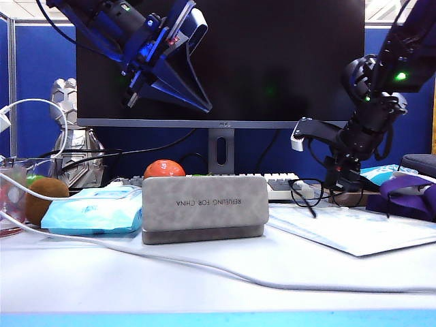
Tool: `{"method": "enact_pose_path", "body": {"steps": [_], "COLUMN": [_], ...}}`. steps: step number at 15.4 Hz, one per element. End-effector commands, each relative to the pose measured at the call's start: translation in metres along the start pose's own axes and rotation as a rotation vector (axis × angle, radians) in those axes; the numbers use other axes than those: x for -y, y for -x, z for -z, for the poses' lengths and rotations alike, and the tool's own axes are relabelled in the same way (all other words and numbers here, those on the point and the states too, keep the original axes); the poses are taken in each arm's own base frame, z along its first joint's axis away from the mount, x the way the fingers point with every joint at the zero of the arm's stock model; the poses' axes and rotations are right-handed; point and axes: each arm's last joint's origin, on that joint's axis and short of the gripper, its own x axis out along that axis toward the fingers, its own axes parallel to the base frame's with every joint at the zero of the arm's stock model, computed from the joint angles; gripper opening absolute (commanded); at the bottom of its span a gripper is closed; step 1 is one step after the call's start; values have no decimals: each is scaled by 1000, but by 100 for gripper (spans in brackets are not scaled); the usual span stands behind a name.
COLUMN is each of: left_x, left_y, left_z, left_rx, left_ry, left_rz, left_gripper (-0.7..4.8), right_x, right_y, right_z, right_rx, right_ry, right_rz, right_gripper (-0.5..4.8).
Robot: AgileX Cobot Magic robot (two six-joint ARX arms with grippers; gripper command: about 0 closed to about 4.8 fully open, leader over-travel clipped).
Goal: Pick up the glasses, fold the temples of the glasses, place the glasses into the glasses case, and finally close the glasses case.
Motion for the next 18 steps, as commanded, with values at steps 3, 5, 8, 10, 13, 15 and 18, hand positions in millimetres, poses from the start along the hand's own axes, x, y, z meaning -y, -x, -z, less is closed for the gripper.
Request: {"method": "enact_pose_path", "body": {"steps": [3,5,8,10,13,15,18], "left_x": [1,1,1,1,1,1,1], "left_y": [1,1,1,1,1,1,1], "left_z": [-1,-2,-1,-1,-2,-2,-2], "left_rx": [10,10,10,9,10,13,16], "left_ry": [-12,-12,-12,-12,-12,-14,-16], "left_rz": [7,7,7,7,7,7,7], "left_gripper": [17,17,17,17,17,17,17], "right_x": [0,6,30,47,58,55,48], "right_y": [-3,1,23,35,34,20,4], "right_z": [1,-3,-21,-31,-25,-14,1], "right_rx": [-39,-46,13,30,-35,-117,-136], "right_ry": [-10,-18,-191,-225,-346,-355,-513], "right_rz": [-51,-63,7,81,209,245,194], "right_gripper": [5,4,3,3,3,3,3]}}
